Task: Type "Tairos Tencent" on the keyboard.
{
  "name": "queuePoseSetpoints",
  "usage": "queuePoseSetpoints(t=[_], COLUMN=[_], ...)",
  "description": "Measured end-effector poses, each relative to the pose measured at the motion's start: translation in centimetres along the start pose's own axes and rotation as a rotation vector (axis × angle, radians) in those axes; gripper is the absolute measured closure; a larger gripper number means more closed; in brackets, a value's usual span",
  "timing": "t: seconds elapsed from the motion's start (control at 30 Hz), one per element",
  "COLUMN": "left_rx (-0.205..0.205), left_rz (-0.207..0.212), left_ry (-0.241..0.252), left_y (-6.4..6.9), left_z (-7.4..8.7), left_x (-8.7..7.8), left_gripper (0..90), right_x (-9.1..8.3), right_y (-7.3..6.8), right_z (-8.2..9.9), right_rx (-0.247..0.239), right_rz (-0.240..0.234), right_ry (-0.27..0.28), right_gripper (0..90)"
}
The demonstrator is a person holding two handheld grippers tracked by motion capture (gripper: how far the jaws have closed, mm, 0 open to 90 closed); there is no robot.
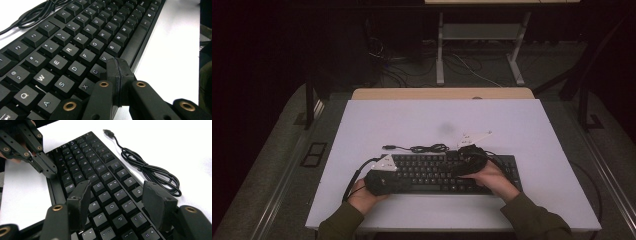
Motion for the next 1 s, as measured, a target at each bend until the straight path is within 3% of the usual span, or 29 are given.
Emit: queuePoseSetpoints(t=[0.2,0.33,0.53,1.0], left_rx=[-0.006,-0.005,-0.030,-0.042], left_rz=[0.003,0.005,-0.005,-0.027], left_ry=[0.019,0.015,0.042,0.071], left_y=[-0.1,-0.1,-0.5,-1.8], left_z=[-0.4,-0.5,-1.0,-2.1], left_x=[-0.4,-0.4,-0.7,-0.9], left_gripper=[88.6,83.6,71.9,45.0], right_x=[-0.1,0.0,0.0,0.1], right_y=[0.1,0.1,0.0,0.2], right_z=[0.0,0.0,0.0,0.1], right_rx=[0.004,0.005,0.004,0.010], right_rz=[-0.003,-0.004,-0.006,-0.002], right_ry=[0.005,0.003,0.002,0.002], right_gripper=[39.1,38.8,38.0,37.8])
Point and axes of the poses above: each handheld gripper's, and its own axes: x roughly forward along the jaws, z roughly out of its underside, y roughly to its right, the point moved 10 cm from there along x, roughly forward along the jaws, and after that the axes turned 1 degree about y, right-handed, at the moved point
